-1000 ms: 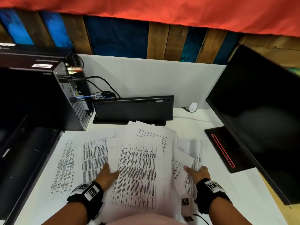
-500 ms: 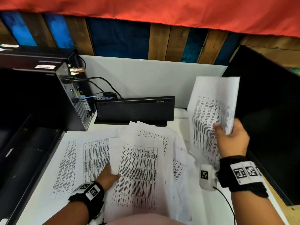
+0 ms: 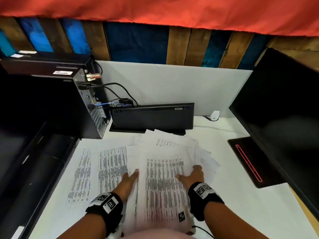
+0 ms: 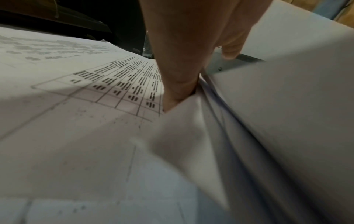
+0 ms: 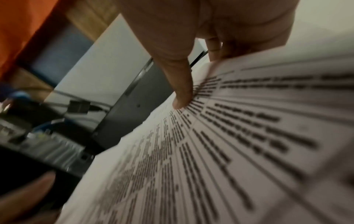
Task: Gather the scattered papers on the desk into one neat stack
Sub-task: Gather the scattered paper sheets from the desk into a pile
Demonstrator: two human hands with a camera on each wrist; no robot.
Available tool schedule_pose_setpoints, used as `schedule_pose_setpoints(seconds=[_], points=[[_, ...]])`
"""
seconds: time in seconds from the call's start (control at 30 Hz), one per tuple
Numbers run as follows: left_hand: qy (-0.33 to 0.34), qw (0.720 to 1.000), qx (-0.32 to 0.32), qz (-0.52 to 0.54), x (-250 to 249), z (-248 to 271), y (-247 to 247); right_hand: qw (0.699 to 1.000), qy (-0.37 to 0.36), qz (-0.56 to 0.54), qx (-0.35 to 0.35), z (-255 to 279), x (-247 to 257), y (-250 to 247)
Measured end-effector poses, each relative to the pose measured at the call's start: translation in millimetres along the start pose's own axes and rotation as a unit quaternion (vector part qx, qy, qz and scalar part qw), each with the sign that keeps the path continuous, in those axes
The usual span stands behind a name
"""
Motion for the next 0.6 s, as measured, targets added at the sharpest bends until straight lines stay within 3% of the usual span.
schedule_pose_setpoints(seconds=[0.07,0.13,0.23,0.33,0.47,0.6], points=[[0.014,0.999,0.004,-0.05,5.6,-2.5,-3.7,0.997,-0.03,0.052,0.047,-1.7,-2.9,15.3],[0.037,0.993,-0.006,-0.112,11.7,-3.1,-8.2,0.996,-0.034,0.065,0.047,-2.3,-4.6,17.6],[0.055,0.988,-0.06,-0.135,14.2,-3.6,-15.2,0.987,0.063,0.129,-0.068,-4.5,-14.5,-2.4],[0.055,0.985,-0.103,-0.127,10.1,-10.7,-30.6,0.976,0.167,0.094,-0.103,-3.8,-32.1,-19.1],[0.045,0.983,-0.139,-0.115,10.2,-14.6,-47.8,0.981,0.187,-0.017,-0.055,-9.0,-46.4,-22.2],[0.044,0.986,-0.125,-0.099,14.4,-14.6,-55.3,0.988,0.153,-0.037,0.007,-10.3,-48.4,-22.4]])
Point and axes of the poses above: each hand's wrist, its own z-axis away from the middle knuckle, its own y-axis out of the palm, x = y × z, the point moved 2 cm from there along -z, towards the middle knuckle, and after that the axes turned 10 degrees about z, right-handed, at the moved point
